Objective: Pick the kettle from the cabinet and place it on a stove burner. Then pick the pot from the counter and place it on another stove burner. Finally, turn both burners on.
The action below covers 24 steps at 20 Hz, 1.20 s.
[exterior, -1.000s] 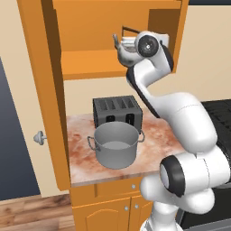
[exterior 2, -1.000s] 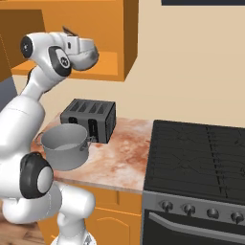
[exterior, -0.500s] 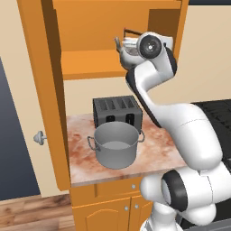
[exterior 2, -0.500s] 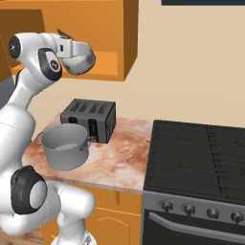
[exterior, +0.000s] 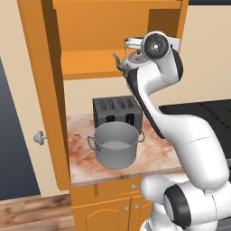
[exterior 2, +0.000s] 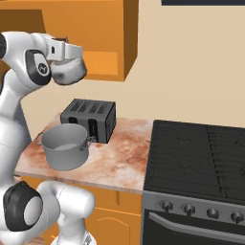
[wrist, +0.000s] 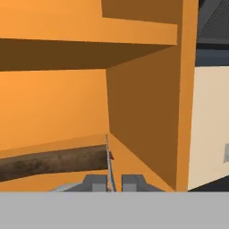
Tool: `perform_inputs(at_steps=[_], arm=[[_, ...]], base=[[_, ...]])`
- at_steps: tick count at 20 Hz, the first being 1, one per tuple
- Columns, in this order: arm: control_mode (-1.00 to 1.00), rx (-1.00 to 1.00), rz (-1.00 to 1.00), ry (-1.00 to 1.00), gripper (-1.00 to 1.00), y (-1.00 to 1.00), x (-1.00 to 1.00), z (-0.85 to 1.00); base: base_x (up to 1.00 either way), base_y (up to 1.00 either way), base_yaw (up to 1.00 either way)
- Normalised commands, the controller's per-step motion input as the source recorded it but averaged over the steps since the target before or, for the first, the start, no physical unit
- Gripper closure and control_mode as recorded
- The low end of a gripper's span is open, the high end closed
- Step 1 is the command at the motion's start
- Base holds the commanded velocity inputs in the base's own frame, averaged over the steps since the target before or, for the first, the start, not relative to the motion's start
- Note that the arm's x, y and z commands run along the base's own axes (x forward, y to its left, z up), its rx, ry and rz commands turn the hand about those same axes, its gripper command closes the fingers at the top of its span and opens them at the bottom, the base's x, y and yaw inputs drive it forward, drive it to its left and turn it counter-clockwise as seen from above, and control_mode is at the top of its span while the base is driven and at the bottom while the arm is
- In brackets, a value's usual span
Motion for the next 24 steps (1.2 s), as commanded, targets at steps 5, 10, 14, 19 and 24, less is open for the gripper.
perform_inputs(at_steps=[5,10,14,19,24], arm=[[-1.0,0.04,-0.02,0.0,1.0,0.0,-0.5,0.0],[-1.0,0.05,-0.02,0.0,1.0,0.0,-0.57,0.0],[-1.0,0.06,-0.02,0.0,1.0,0.0,-0.55,-0.02],[-1.0,0.06,-0.02,0.0,1.0,0.0,-0.55,-0.07],[-1.0,0.05,-0.01,0.0,1.0,0.0,-0.53,-0.1]], base=[[0.0,0.0,0.0],[0.0,0.0,0.0],[0.0,0.0,0.0],[0.0,0.0,0.0],[0.0,0.0,0.0]])
